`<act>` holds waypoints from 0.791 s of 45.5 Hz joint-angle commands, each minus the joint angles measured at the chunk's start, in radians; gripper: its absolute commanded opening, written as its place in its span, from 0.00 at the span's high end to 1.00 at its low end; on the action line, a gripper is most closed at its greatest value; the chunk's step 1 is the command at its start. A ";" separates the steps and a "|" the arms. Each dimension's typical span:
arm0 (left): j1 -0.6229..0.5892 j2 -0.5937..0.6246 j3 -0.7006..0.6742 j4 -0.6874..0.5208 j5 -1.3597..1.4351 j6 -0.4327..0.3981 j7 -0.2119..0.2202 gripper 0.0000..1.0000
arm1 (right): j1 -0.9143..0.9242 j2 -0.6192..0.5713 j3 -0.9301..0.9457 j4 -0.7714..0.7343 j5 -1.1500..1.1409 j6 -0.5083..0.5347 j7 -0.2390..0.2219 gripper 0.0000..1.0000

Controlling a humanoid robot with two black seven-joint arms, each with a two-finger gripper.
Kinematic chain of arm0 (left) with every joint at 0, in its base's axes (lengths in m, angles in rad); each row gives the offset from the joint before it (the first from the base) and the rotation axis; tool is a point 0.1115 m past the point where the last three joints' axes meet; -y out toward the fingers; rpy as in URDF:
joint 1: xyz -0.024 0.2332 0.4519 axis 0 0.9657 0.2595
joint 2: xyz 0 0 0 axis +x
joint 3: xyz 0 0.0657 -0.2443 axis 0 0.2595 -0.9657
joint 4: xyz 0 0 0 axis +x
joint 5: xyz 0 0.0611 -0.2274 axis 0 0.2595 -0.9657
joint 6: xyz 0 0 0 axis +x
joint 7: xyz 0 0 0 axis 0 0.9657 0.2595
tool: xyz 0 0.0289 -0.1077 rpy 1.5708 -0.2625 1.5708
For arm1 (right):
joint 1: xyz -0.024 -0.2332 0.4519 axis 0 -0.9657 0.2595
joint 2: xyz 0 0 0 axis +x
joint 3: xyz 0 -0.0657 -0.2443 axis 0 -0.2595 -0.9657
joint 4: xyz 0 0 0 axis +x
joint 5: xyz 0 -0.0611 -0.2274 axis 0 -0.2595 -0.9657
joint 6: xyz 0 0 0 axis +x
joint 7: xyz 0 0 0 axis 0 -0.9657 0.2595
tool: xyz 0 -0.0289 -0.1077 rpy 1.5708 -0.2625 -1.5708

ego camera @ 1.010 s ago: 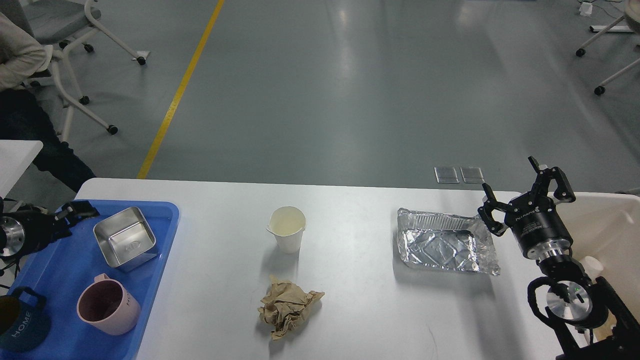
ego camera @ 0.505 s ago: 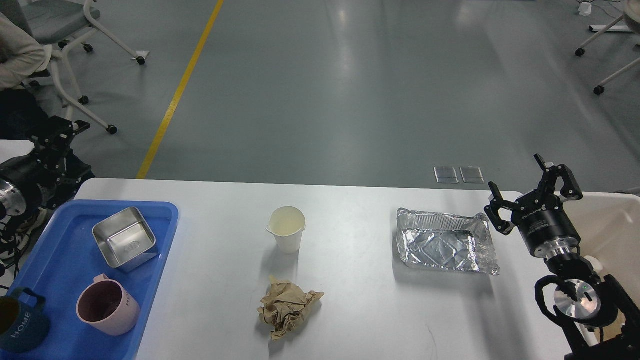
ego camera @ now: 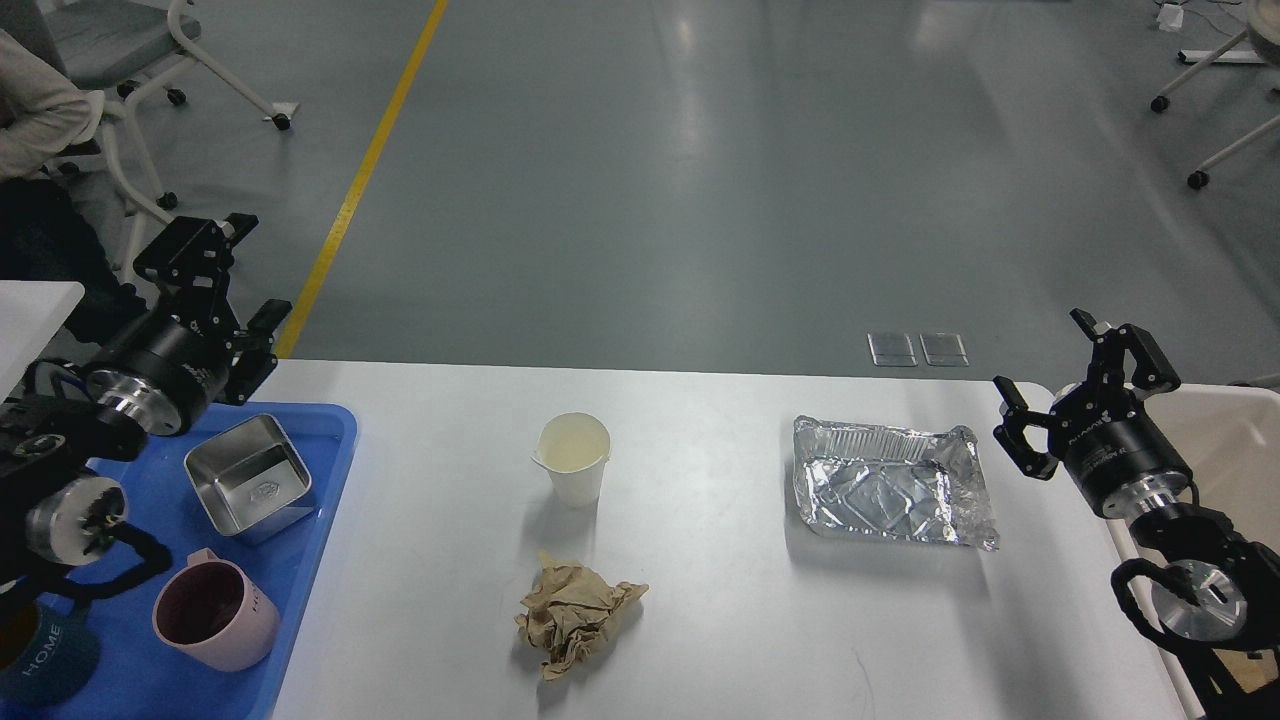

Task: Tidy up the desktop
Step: 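Raise the left gripper away from the blue tray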

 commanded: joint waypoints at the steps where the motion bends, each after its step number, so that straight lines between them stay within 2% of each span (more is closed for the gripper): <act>1: 0.122 -0.181 -0.194 0.033 -0.004 -0.010 0.003 0.05 | 0.002 -0.033 -0.019 -0.008 0.000 0.004 0.000 0.00; 5: 0.183 -0.299 -0.312 0.076 -0.004 -0.035 0.008 0.04 | 0.004 -0.080 -0.039 -0.009 -0.002 0.021 0.002 0.00; 11: 0.225 -0.406 -0.394 0.163 -0.005 -0.150 0.012 0.04 | 0.016 -0.185 -0.062 -0.006 -0.035 0.090 0.009 0.00; 15: 0.226 -0.422 -0.403 0.220 -0.005 -0.179 0.014 0.04 | 0.022 -0.222 -0.063 -0.009 -0.132 0.092 0.008 0.00; 21: 0.228 -0.422 -0.411 0.242 -0.005 -0.180 0.011 0.04 | 0.016 -0.294 -0.063 -0.008 -0.338 0.090 0.003 0.00; 27: 0.245 -0.431 -0.426 0.240 -0.005 -0.180 -0.006 0.04 | 0.021 -0.292 -0.060 0.018 -0.428 0.079 0.003 0.00; 31: 0.259 -0.445 -0.442 0.242 -0.005 -0.180 -0.053 0.04 | 0.021 -0.308 -0.063 0.107 -0.534 0.047 -0.003 0.00; 36: 0.262 -0.449 -0.428 0.242 -0.001 -0.183 -0.161 0.04 | 0.013 -0.372 -0.068 0.178 -0.657 0.044 -0.041 0.00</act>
